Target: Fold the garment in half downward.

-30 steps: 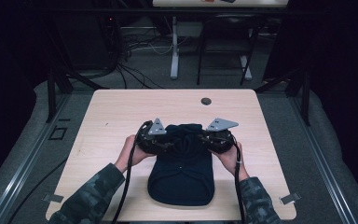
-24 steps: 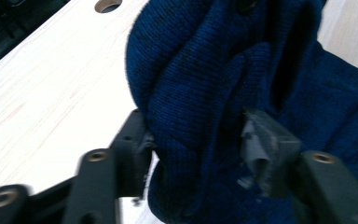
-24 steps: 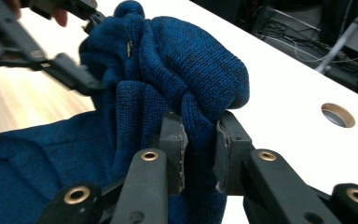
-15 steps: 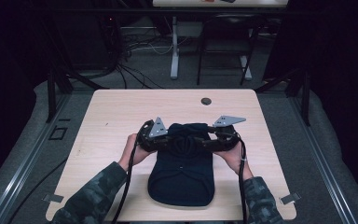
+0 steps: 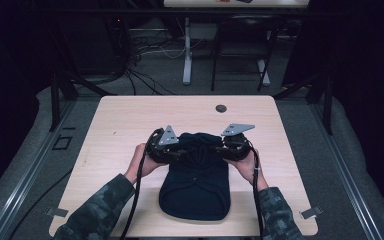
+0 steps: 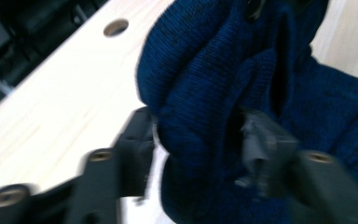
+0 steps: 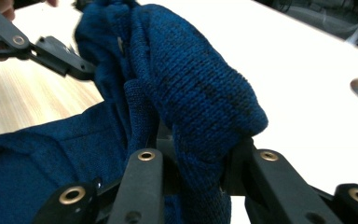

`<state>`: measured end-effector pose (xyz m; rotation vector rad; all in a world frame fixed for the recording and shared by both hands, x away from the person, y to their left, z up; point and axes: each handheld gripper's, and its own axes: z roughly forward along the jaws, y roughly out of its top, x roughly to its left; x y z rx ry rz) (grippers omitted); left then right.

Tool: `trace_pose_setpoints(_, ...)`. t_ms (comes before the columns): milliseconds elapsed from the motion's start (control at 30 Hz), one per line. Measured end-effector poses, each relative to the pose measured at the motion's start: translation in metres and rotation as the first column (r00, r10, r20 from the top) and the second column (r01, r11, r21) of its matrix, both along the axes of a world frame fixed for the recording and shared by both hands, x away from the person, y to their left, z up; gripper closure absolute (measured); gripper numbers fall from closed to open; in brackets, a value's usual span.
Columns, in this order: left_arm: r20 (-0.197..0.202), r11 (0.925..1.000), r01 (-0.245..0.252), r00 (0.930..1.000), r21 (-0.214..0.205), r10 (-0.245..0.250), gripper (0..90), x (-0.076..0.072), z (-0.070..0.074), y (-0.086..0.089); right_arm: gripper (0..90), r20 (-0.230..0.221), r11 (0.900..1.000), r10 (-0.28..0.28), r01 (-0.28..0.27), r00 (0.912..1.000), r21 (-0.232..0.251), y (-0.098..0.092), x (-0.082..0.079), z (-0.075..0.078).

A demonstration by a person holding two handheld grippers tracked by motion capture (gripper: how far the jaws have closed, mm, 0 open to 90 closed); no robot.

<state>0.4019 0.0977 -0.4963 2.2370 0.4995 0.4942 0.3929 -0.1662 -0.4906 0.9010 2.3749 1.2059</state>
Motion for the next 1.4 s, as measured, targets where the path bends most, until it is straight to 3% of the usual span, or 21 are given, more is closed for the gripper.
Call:
trace_pose_setpoints(33,0.0,1.0,0.0,1.0,0.0,0.0,38.4,0.0,0.0,0.0,73.8,0.019,0.9999,0.009,-0.008,0.9998,-0.015,0.002,-0.002,0.001)
trace_pose_setpoints(67,-0.036,0.9999,-0.009,0.9993,-0.009,0.009,34.7,0.004,-0.003,0.001,73.8,0.041,0.9997,0.015,-0.014,0.999,-0.02,0.003,-0.004,0.002)
trace_pose_setpoints(167,-0.071,0.9998,-0.017,0.9974,-0.009,0.016,29.1,0.008,-0.008,0.0,73.7,0.086,0.9991,0.039,-0.037,0.9956,-0.023,0.005,-0.008,0.004)
trace_pose_setpoints(200,-0.071,0.9998,-0.014,0.9974,-0.012,0.014,30.7,0.009,-0.008,0.0,73.6,0.101,0.9987,0.046,-0.043,0.9938,-0.028,0.006,-0.01,0.004)
trace_pose_setpoints(267,-0.059,0.9999,-0.008,0.9983,-0.014,0.007,46.5,0.008,-0.008,0.0,73.5,0.11,0.9981,0.053,-0.05,0.9925,-0.036,0.006,-0.011,0.005)
trace_pose_setpoints(333,-0.019,1.0,0.001,0.9998,-0.004,-0.001,52.1,0.005,-0.005,-0.004,73.0,0.127,0.9969,0.053,-0.045,0.9904,-0.064,0.008,-0.012,0.005)
trace_pose_setpoints(367,-0.012,1.0,0.006,0.9999,-0.005,-0.006,64.3,0.003,-0.004,-0.005,69.8,0.121,0.998,0.044,-0.038,0.9917,-0.05,0.007,-0.011,0.006)
trace_pose_setpoints(400,0.015,0.9999,0.014,0.9998,-0.008,-0.014,67.6,0.002,-0.002,-0.006,67.0,0.104,0.9986,0.036,-0.032,0.9939,-0.042,0.005,-0.01,0.007)
trace_pose_setpoints(500,0.048,0.9997,0.017,0.9987,-0.016,-0.016,72.5,0.001,0.0,-0.007,53.5,0.041,0.9996,0.023,-0.024,0.9989,0.016,-0.002,-0.006,0.007)
trace_pose_setpoints(600,0.08,0.9997,0.021,0.9966,-0.012,-0.02,73.8,-0.001,0.001,-0.008,56.3,0.02,0.9994,0.016,-0.017,0.9997,0.032,-0.008,-0.006,0.008)
trace_pose_setpoints(667,0.096,0.9996,0.023,0.9951,-0.014,-0.021,73.8,-0.002,0.001,-0.009,61.4,0.033,0.9994,0.003,-0.004,0.9995,0.035,-0.01,-0.008,0.008)
trace_pose_setpoints(767,0.107,0.9994,0.03,0.9938,-0.015,-0.028,73.3,-0.004,0.002,-0.01,69.4,0.094,0.9996,-0.026,0.027,0.9952,-0.009,-0.01,-0.012,0.011)
trace_pose_setpoints(800,0.107,0.9994,0.03,0.9938,-0.015,-0.028,72.1,-0.004,0.002,-0.01,69.4,0.094,0.9996,-0.026,0.027,0.9952,-0.009,-0.01,-0.012,0.011)
trace_pose_setpoints(833,0.099,0.9994,0.032,0.9947,-0.014,-0.03,69.4,-0.003,0.003,-0.01,71.8,0.15,0.9988,-0.031,0.037,0.9882,-0.033,-0.007,-0.017,0.013)
trace_pose_setpoints(867,0.085,0.9996,0.028,0.996,-0.01,-0.027,64.1,-0.003,0.004,-0.01,72.5,0.17,0.9981,-0.034,0.042,0.9849,-0.045,-0.006,-0.018,0.013)
trace_pose_setpoints(1000,0.064,0.9993,0.021,0.9978,-0.032,-0.019,47.1,-0.003,0.008,-0.007,73.1,0.203,0.9971,-0.018,0.033,0.979,-0.069,-0.002,-0.021,0.012)
trace_pose_setpoints(1133,0.063,0.9989,0.019,0.9979,-0.042,-0.016,46.5,-0.005,0.013,-0.003,72.7,0.192,0.9973,-0.007,0.021,0.9813,-0.07,-0.002,-0.022,0.01)
trace_pose_setpoints(1233,0.068,0.9988,0.028,0.9974,-0.04,-0.025,57.2,-0.008,0.015,-0.001,69.4,0.174,0.9981,0.005,0.006,0.9847,-0.061,-0.003,-0.023,0.01)
trace_pose_setpoints(1267,0.068,0.9987,0.037,0.9971,-0.034,-0.035,59.5,-0.01,0.015,-0.001,61.9,0.14,0.9987,0.021,-0.015,0.9899,-0.05,-0.004,-0.023,0.01)
trace_pose_setpoints(1333,0.074,0.9986,0.047,0.9963,-0.025,-0.045,62.6,-0.013,0.014,-0.001,55.8,0.114,0.9985,0.039,-0.034,0.9928,-0.043,-0.005,-0.026,0.009)
trace_pose_setpoints(1400,0.075,0.9984,0.051,0.996,-0.026,-0.049,64.0,-0.015,0.013,-0.001,55.1,0.103,0.9984,0.044,-0.04,0.9937,-0.039,-0.005,-0.027,0.009)
